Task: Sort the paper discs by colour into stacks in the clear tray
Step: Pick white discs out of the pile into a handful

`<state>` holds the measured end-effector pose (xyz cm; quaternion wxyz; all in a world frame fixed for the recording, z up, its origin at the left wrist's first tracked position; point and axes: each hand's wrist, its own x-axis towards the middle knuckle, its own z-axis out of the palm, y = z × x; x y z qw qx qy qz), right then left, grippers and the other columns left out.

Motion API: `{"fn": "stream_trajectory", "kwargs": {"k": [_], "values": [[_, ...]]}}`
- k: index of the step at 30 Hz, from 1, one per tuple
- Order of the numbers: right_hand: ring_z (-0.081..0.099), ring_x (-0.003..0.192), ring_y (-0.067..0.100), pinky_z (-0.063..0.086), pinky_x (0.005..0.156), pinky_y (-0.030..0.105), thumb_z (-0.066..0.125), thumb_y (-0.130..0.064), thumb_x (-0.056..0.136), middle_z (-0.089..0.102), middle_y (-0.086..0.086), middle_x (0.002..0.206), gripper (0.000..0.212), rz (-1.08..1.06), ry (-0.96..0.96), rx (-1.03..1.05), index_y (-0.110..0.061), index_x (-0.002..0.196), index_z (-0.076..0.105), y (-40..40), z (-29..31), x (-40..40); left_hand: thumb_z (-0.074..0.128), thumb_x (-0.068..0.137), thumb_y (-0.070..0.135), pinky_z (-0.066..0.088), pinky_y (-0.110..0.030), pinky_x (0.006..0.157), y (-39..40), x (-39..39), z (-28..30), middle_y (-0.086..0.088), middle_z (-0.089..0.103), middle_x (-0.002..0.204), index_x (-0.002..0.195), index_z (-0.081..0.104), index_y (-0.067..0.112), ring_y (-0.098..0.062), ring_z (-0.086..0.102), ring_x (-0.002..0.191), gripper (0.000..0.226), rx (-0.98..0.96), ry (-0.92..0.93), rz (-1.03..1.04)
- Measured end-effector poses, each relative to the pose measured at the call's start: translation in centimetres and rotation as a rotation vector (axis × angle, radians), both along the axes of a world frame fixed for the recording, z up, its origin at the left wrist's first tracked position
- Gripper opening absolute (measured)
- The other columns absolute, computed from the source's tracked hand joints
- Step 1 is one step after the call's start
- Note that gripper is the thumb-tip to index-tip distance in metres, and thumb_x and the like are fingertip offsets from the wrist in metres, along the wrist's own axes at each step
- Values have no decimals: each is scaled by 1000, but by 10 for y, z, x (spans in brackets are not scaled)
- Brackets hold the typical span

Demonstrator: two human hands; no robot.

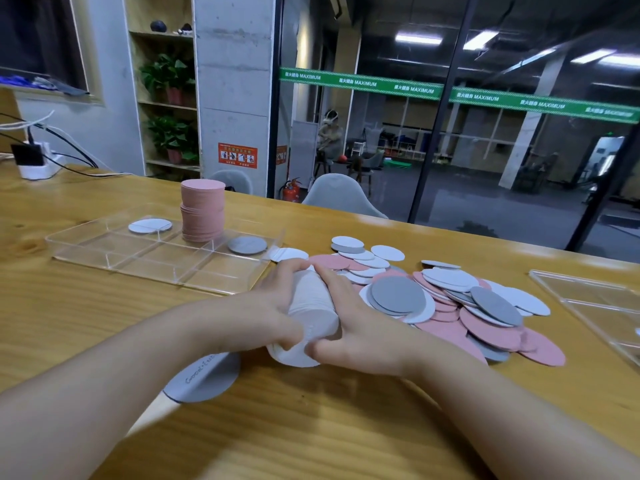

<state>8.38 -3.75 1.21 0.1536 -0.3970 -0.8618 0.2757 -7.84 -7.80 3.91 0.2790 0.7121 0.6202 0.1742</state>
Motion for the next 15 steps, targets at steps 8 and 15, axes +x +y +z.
{"fn": "stream_trajectory", "kwargs": {"k": [8, 15], "values": [[23, 136, 7, 31, 107, 27, 59, -24, 83, 12, -16, 152, 91, 2, -2, -48, -34, 148, -4, -6, 7, -1, 59, 82, -3, 30, -15, 71, -19, 4, 4, -9, 20, 153, 148, 9, 16, -25, 26, 138, 85, -14, -163, 49], [30, 132, 4, 34, 104, 25, 61, -26, 80, 18, -19, 149, 91, 7, 35, -48, -37, 147, 2, 0, 2, 0, 45, 49, 19, 34, -6, 81, -20, 1, -16, -9, 20, 154, 148, 11, 24, -25, 22, 140, 105, 87, -327, 129]]}}
